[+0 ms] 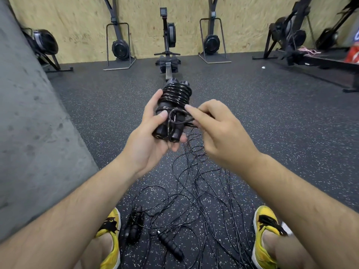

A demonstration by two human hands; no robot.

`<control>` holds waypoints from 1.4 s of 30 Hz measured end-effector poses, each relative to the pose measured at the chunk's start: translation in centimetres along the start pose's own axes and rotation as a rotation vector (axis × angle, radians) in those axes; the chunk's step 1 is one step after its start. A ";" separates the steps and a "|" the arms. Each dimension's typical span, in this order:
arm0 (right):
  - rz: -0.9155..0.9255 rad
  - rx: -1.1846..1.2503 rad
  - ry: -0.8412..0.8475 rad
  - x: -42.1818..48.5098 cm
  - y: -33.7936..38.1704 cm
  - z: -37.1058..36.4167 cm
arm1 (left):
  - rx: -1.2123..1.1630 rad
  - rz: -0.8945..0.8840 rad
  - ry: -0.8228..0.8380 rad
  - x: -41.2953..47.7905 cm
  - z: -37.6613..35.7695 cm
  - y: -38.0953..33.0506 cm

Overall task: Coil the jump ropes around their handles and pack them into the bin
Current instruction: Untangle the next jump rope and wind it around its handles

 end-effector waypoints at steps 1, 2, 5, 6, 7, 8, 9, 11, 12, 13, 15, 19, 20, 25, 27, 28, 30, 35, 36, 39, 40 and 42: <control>0.010 -0.017 0.018 -0.2 0.1 0.0 | -0.028 0.000 -0.005 0.1 0.1 -0.2; 0.016 -0.038 0.038 -0.3 0.2 -0.1 | -0.048 -0.001 -0.009 0.1 0.2 -0.3; 0.001 -0.095 0.088 -0.5 0.3 -0.4 | -0.068 -0.003 -0.020 0.1 0.4 -0.7; -0.009 -0.112 0.097 -0.6 0.3 -0.4 | -0.067 -0.002 -0.021 0.1 0.4 -0.7; -0.020 -0.126 0.104 -0.6 0.3 -0.4 | -0.067 0.000 -0.019 0.0 0.3 -0.7; -0.033 -0.136 0.107 -0.7 0.3 -0.3 | -0.067 0.001 -0.016 -0.1 0.2 -0.8; -0.047 -0.142 0.108 -0.7 0.2 -0.2 | -0.067 0.002 -0.013 -0.1 0.1 -0.8; -0.070 -0.146 0.106 -0.6 0.1 0.0 | -0.054 0.000 -0.005 -0.1 0.0 -0.8; -0.071 -0.149 0.105 -0.6 0.1 0.0 | -0.043 -0.003 -0.002 -0.1 -0.1 -0.8; -0.066 -0.151 0.105 -0.5 0.2 0.0 | -0.031 -0.005 -0.001 -0.1 -0.1 -0.7; -0.061 -0.138 0.100 -0.6 0.6 -0.4 | -0.014 -0.004 0.002 -0.1 -0.1 -0.6; -0.158 -0.015 0.046 -1.2 0.5 -1.2 | -0.019 0.002 0.020 -0.2 -0.3 -0.3; -0.179 0.017 0.026 -1.3 0.5 -1.4 | -0.024 0.001 0.030 -0.2 -0.4 -0.3; -0.312 0.199 -0.061 -2.2 0.5 -2.0 | -0.024 0.000 0.041 -0.3 -0.1 -0.2; -0.372 0.259 -0.095 -2.4 0.3 -2.1 | -0.015 -0.008 0.037 -0.4 -0.2 -0.1; -0.377 0.262 -0.091 -2.4 0.3 -2.1 | -0.017 -0.012 0.035 -0.4 -0.1 -0.1; -0.345 0.224 -0.071 -2.0 0.8 -1.9 | -0.021 -0.021 0.032 -0.4 -0.1 -0.1; -0.252 0.078 0.003 -1.2 2.3 -1.1 | 0.045 -0.026 0.012 -0.3 0.3 -0.3; -0.263 0.052 0.032 -1.1 2.2 -1.1 | 0.061 -0.025 0.011 -0.4 0.2 -0.3; -0.321 0.003 0.074 -1.0 1.8 -1.0 | 0.095 -0.028 0.016 -0.3 0.0 -0.1; -0.328 -0.020 0.081 -1.0 1.8 -1.0 | 0.111 -0.025 0.018 -0.3 -0.1 0.0; -0.311 -0.119 0.098 -1.0 2.1 -1.1 | 0.148 -0.023 0.027 -0.2 -0.3 0.2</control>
Point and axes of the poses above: each hand's wrist, its own x-axis towards the middle knuckle, its own z-axis out of the back of the hand, y = z × x, the point moved 8 cm from there along x, towards the middle knuckle, and after that the axes turned 3 degrees about y, right-handed, at the moved point
